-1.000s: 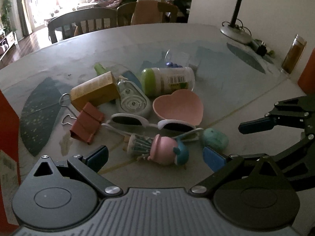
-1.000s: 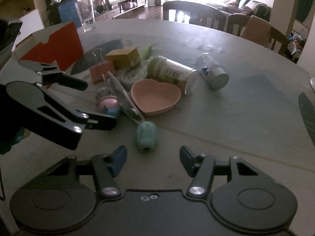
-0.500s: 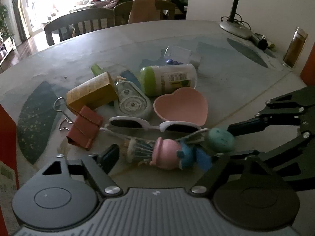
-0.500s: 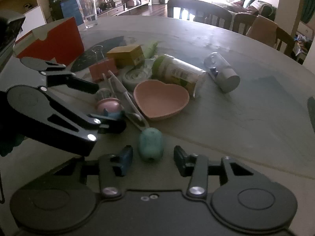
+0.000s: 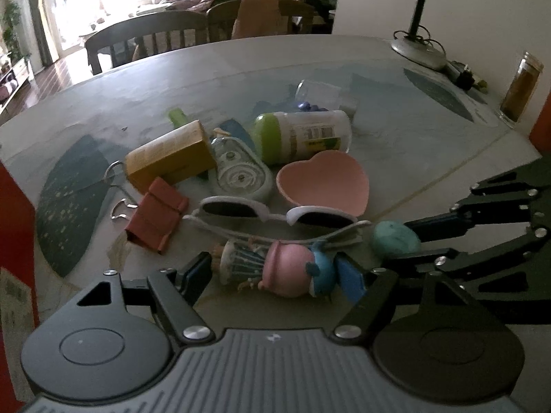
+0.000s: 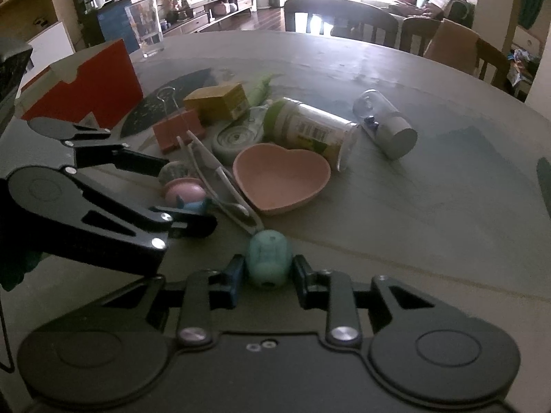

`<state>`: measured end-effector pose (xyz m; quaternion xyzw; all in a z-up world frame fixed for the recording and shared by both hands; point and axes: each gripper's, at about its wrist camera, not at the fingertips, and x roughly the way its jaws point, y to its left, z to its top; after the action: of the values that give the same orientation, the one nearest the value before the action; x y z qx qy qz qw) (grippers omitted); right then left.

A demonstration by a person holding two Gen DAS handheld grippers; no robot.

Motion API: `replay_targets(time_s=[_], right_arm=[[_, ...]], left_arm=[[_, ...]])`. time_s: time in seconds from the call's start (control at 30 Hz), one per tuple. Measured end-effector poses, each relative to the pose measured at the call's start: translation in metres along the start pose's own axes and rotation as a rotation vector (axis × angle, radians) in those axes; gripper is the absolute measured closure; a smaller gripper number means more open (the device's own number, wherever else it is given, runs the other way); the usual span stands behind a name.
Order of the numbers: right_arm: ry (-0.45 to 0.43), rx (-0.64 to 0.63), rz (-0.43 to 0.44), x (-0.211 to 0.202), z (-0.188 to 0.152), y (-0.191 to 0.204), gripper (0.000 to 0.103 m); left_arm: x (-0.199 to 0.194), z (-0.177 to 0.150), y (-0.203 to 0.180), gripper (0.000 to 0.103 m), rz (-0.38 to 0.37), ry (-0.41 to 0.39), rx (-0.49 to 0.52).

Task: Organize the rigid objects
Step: 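Grasp the pink pig figurine with the left tool while the right tool grasps the teal egg toy, then carry the pig figurine and teal egg with both tools over the box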

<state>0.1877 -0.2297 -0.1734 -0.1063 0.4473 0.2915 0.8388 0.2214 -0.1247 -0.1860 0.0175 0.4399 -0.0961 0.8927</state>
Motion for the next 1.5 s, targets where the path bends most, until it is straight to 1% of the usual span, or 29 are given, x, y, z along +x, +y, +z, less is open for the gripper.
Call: replay_targets(time_s=[0.17, 0.27, 0.37, 0.63, 0.8, 1.0, 1.27, 1.5], right_arm=[[-0.012, 0.039, 0.012, -0.012, -0.001, 0.0, 0.074], [-0.027, 0.047, 0.014, -0.023, 0.001, 0.004, 0.074], [-0.022, 0.055, 0.002, -0.031, 0.002, 0.008, 0.074], [-0.039, 0.061, 0.011, -0.059, 0.012, 0.025, 0.074], [-0.069, 0.047, 0.024, -0.079, 0.023, 0.044, 0.074], [-0.102, 0.036, 0.028, -0.099, 0.037, 0.068, 0.074], [-0.16, 0.013, 0.052, -0.122, 0.052, 0.105, 0.074], [-0.204, -0.01, 0.064, -0.131, 0.066, 0.142, 0.074]], left_arm=[[-0.01, -0.003, 0.002, 0.026, 0.008, 0.003, -0.026], [-0.019, -0.006, 0.005, 0.026, -0.001, -0.003, -0.05], [-0.027, -0.007, 0.009, 0.026, -0.001, -0.004, -0.07], [-0.06, -0.005, 0.018, 0.026, -0.024, -0.046, -0.122], [-0.088, 0.001, 0.022, 0.026, -0.047, -0.076, -0.148], [-0.119, 0.004, 0.034, 0.026, -0.049, -0.121, -0.164], [-0.166, 0.0, 0.062, 0.026, -0.028, -0.188, -0.188], [-0.204, -0.008, 0.089, 0.026, 0.002, -0.248, -0.194]])
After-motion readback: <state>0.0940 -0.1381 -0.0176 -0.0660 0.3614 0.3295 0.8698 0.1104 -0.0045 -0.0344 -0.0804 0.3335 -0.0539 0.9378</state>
